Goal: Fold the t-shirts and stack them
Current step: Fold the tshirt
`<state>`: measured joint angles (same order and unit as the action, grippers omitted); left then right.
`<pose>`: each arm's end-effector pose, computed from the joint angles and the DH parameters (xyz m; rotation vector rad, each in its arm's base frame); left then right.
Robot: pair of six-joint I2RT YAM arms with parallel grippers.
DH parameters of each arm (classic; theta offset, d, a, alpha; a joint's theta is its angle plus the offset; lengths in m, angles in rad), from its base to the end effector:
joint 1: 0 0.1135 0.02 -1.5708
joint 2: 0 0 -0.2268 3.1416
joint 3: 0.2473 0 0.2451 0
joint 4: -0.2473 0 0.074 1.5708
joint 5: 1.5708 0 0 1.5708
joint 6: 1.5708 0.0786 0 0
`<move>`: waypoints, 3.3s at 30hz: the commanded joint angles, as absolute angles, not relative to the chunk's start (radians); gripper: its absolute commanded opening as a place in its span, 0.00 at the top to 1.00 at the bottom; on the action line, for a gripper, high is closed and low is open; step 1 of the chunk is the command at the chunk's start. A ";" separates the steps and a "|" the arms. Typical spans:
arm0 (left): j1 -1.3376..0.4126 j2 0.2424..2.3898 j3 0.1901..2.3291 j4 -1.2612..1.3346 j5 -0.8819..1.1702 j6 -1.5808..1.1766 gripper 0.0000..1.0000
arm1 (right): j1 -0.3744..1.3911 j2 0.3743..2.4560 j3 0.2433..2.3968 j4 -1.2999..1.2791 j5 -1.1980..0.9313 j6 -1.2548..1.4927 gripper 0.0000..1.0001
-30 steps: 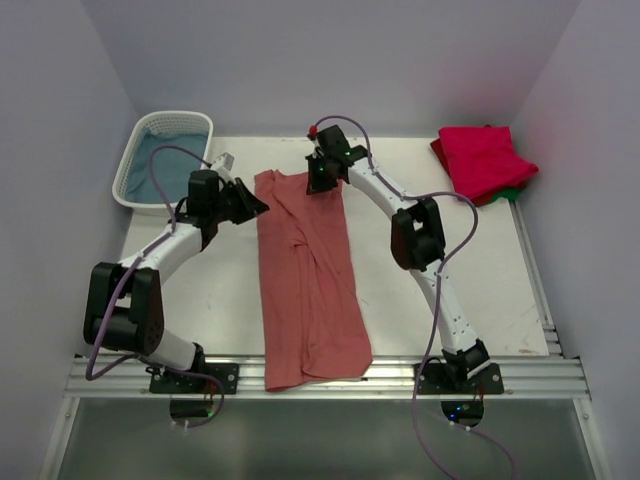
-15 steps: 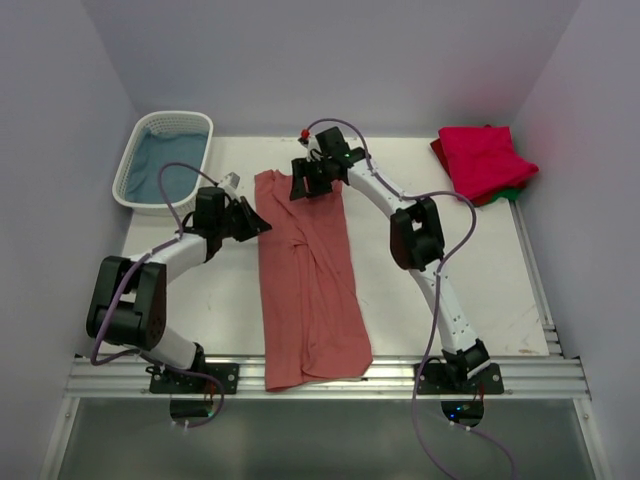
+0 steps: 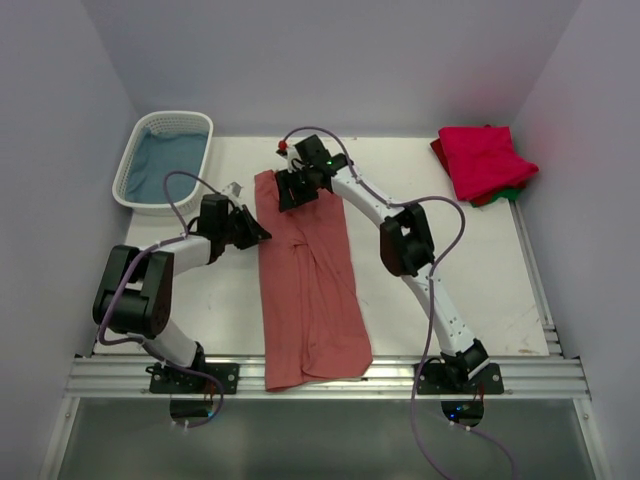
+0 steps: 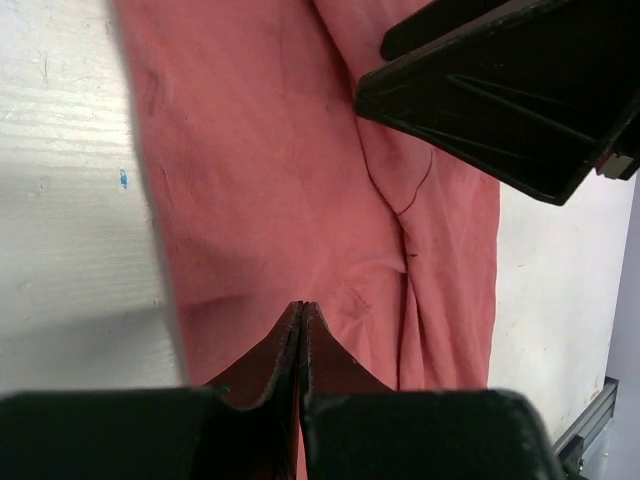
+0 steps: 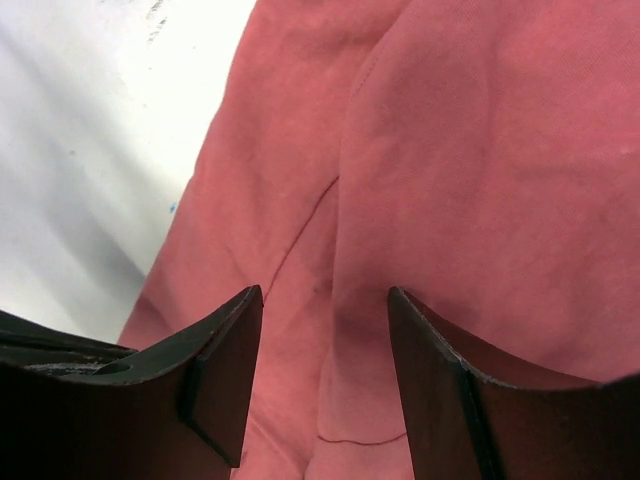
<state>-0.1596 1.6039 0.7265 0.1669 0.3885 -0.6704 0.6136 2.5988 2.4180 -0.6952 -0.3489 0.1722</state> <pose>0.3278 -0.0829 0.1000 -0.3906 2.3402 -0.8625 0.4370 0.3406 0.1333 -0.7099 2.4283 0.7611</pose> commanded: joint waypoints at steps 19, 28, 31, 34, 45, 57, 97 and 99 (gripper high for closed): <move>-0.166 1.618 0.742 0.239 0.388 -0.675 0.99 | 0.620 2.617 2.393 -0.690 -0.158 0.143 0.99; -0.166 1.651 0.828 0.213 0.397 -0.652 0.99 | 0.508 2.445 1.993 -0.274 -0.429 0.385 1.00; -0.166 1.660 0.854 0.213 0.399 -0.650 0.99 | 0.465 2.411 1.890 -0.096 -0.537 0.514 1.00; -0.164 1.681 0.888 0.215 0.406 -0.650 0.99 | 0.422 2.401 1.792 0.133 -0.653 0.673 1.00; -0.164 1.808 0.994 0.313 0.518 -0.702 0.99 | 0.325 2.686 1.735 1.442 -0.862 1.731 1.00; -0.169 2.120 1.061 0.805 0.695 -1.097 0.64 | 0.307 2.720 1.724 1.517 -0.876 1.810 1.00; -0.250 2.516 1.256 1.548 0.417 -1.795 0.57 | 0.279 2.770 1.769 1.583 -0.933 1.901 1.00; -0.255 2.517 1.278 1.529 0.417 -1.792 0.58 | 0.278 2.773 1.769 1.583 -0.933 1.901 1.00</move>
<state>-0.2459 2.5034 1.2285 1.3148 0.4435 -1.7813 0.2867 2.7575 1.7485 1.3125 -0.9089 1.8877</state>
